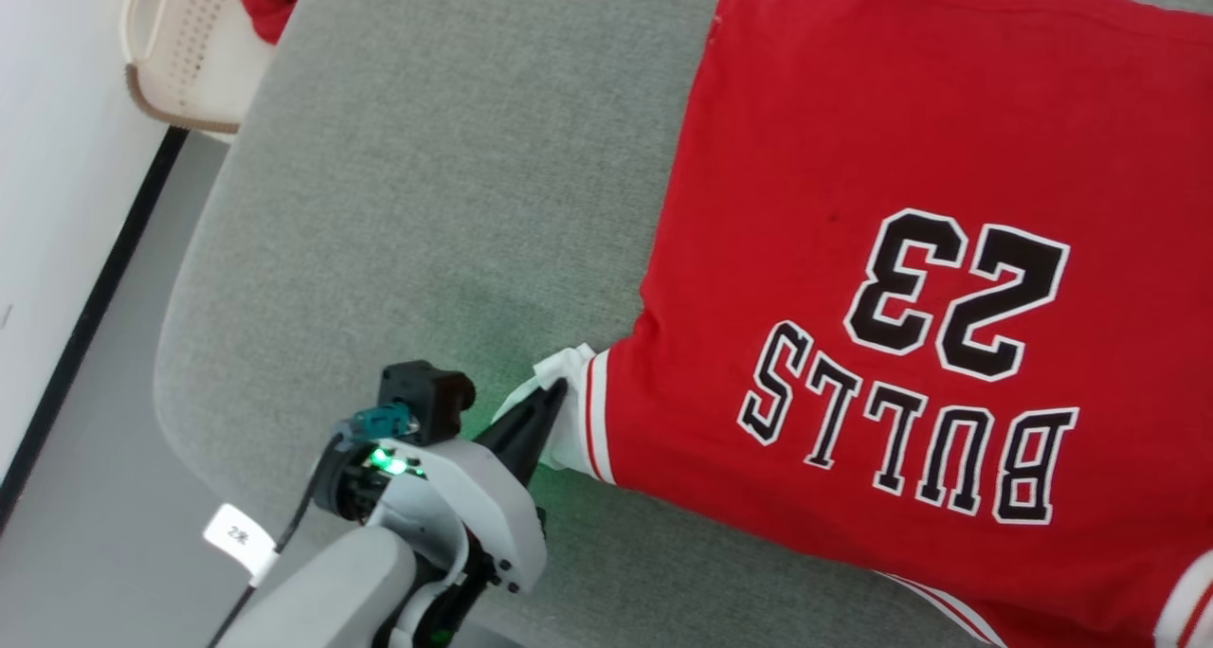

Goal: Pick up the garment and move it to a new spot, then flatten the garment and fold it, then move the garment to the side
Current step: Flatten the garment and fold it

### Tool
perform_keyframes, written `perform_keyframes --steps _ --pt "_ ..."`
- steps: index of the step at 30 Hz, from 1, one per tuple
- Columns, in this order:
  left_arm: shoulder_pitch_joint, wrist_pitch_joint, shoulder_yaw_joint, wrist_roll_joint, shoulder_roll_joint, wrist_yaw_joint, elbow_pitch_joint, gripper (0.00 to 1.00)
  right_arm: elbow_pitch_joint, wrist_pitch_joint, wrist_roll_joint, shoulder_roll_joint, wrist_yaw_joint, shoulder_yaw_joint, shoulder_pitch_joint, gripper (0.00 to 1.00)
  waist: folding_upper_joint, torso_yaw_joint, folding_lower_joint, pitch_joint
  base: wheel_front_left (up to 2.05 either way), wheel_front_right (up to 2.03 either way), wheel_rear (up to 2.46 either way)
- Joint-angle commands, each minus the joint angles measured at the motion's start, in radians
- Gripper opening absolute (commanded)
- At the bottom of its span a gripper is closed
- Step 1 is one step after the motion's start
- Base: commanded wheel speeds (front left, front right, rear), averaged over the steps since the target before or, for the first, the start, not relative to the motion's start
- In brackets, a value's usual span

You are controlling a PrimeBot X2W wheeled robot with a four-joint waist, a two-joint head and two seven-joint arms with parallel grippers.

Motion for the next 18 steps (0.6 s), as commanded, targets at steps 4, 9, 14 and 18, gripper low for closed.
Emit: perform_keyframes --steps 4,9,14,18 --pt "0.015 -0.005 0.014 -0.005 0.029 0.016 0.007 0.0 -0.046 -0.009 0.065 -0.004 0.0 0.046 0.029 0.0 0.0 -0.049 0.0 -0.034 0.0 0.0 0.0" --pt "0.027 -0.001 0.028 -0.008 0.057 0.032 -0.013 0.0 -0.136 -0.008 0.165 -0.039 0.0 0.088 0.079 0.0 0.0 -0.102 0.0 -0.064 0.0 0.0 0.0" --pt "0.037 0.004 0.039 -0.011 0.085 0.049 -0.033 0.0 -0.233 -0.015 0.237 -0.08 0.0 0.113 0.15 0.0 0.0 -0.148 0.0 -0.089 0.0 0.0 0.0" --pt "0.053 0.013 0.05 -0.014 0.113 0.069 -0.054 0.0 -0.332 -0.025 0.304 -0.112 0.0 0.105 0.249 0.0 0.0 -0.194 0.0 -0.114 0.0 0.0 0.0"
